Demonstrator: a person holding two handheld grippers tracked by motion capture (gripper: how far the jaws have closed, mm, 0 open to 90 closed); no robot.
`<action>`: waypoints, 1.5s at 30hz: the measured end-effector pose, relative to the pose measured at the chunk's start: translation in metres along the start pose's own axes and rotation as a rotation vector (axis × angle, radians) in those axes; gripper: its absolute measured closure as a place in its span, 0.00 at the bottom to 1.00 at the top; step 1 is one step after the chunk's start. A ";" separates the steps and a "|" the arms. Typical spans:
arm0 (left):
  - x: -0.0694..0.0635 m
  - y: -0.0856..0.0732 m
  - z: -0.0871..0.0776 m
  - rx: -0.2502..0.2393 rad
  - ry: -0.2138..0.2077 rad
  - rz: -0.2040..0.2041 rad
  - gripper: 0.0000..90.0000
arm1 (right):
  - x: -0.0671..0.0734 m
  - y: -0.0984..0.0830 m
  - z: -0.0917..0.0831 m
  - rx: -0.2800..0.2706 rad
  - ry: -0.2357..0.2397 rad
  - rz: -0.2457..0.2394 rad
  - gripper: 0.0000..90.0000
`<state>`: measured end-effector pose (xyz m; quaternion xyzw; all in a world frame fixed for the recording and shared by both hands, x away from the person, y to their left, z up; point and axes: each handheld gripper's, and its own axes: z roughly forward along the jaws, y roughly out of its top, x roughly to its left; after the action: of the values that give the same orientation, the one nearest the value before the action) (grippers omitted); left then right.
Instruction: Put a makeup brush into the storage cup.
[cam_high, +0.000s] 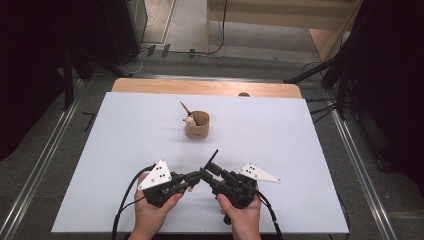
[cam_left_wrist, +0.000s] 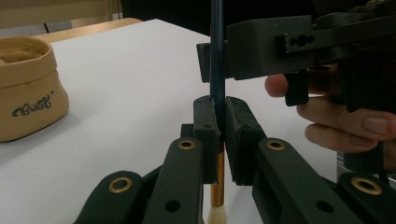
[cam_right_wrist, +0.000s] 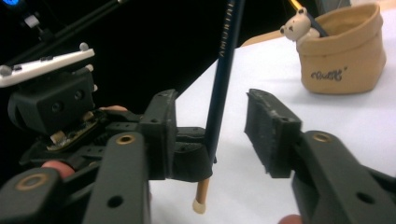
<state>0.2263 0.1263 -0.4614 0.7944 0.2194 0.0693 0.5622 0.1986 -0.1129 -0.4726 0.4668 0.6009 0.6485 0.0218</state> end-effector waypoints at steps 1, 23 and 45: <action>-0.001 0.000 0.000 0.000 0.000 0.001 0.94 | -0.001 0.000 0.000 -0.007 0.007 0.008 0.67; -0.007 0.000 0.005 0.000 -0.004 0.012 0.94 | -0.004 -0.008 0.002 -0.095 0.025 0.049 0.84; 0.003 -0.003 -0.002 -0.034 0.005 -0.051 0.78 | -0.014 0.004 -0.012 -0.130 -0.053 -0.041 0.95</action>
<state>0.2275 0.1300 -0.4634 0.7787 0.2396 0.0605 0.5767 0.2010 -0.1313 -0.4758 0.4692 0.5662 0.6728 0.0812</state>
